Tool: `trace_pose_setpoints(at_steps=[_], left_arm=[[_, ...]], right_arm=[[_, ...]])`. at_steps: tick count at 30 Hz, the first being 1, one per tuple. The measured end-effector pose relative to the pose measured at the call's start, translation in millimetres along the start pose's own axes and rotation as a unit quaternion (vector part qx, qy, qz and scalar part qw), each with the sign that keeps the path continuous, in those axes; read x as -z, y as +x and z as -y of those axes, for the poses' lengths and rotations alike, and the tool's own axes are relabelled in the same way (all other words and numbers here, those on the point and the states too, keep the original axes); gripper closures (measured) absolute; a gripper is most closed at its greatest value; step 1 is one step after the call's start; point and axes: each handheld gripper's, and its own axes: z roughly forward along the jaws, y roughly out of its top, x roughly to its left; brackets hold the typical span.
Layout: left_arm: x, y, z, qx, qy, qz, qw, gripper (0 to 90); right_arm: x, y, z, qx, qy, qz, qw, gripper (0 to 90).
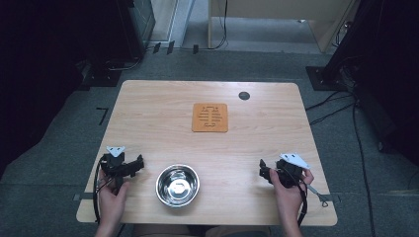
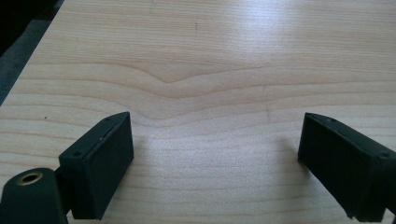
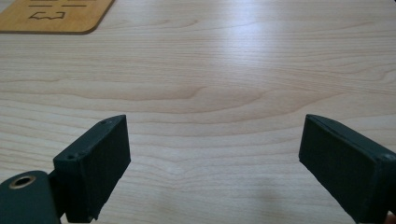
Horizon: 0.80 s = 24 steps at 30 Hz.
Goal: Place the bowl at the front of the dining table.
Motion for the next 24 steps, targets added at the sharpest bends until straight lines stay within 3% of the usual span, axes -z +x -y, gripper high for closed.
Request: trace_pose_setpoints(at_steps=[24], left_arm=[[0.0,0.0,0.0,0.000,0.000,0.000,1.0000,10.2]], right_arm=[[0.4,28.5,1.2,0.024,0.002,-0.028,0.9993,8.6]])
